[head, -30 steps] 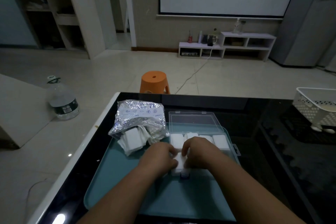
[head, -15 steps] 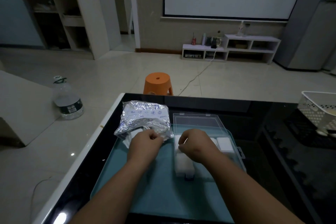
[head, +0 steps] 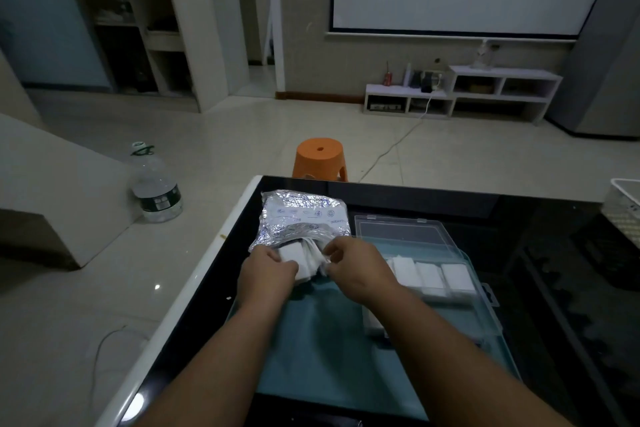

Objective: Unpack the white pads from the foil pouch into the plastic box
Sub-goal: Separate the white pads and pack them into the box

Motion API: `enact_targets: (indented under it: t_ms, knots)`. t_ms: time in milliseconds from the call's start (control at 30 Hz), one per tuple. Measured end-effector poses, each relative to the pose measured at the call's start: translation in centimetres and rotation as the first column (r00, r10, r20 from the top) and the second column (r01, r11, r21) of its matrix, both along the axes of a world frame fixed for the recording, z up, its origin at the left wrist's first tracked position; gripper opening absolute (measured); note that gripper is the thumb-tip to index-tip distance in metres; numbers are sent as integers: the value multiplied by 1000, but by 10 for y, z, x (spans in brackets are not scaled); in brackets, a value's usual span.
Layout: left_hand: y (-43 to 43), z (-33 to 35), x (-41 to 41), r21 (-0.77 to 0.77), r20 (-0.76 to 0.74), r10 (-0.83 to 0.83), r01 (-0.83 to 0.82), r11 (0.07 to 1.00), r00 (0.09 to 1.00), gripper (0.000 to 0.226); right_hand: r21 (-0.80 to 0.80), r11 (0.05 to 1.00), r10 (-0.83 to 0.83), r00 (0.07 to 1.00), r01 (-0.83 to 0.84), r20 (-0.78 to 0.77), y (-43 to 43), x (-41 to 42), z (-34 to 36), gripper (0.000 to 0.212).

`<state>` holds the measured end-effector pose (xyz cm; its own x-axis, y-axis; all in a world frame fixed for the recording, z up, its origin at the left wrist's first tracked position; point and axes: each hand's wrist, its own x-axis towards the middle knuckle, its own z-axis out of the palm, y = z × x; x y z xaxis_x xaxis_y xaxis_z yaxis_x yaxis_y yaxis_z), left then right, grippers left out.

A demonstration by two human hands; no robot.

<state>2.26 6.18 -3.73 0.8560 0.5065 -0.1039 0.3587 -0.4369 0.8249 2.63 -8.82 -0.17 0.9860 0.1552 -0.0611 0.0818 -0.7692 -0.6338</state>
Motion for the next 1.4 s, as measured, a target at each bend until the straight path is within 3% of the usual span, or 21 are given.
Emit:
enact_targets:
  t_ms: [200,400,533,667,833,1100,1400]
  knots:
    - [10,-21,9,-199,-84,138,-152,968,987,53,-32,998,46,999,-46,-1,10,1,-6,35]
    - [7,-23,11,-413,-55,183,-189,891,982,51,-68,993,101,995,-100,17,16,0,-9,40]
    - [6,-24,14,-543,-38,162,-156,825,986,72,-76,989,124,992,-126,-25,18,-1,-11,37]
    - [5,-23,12,-590,-21,160,-142,795,987,60,-108,985,129,990,-135,-65,18,-1,-11,39]
    - [1,-20,10,-699,-12,151,-116,706,988,63,-131,984,114,993,-117,-35,13,0,-8,41]
    - [-3,-14,5,-581,27,166,-120,805,986,50,-117,989,80,995,-87,-64,10,1,-10,38]
    - [-9,-17,4,-702,58,119,-44,711,991,38,-89,993,71,995,-77,-66,6,2,-10,34]
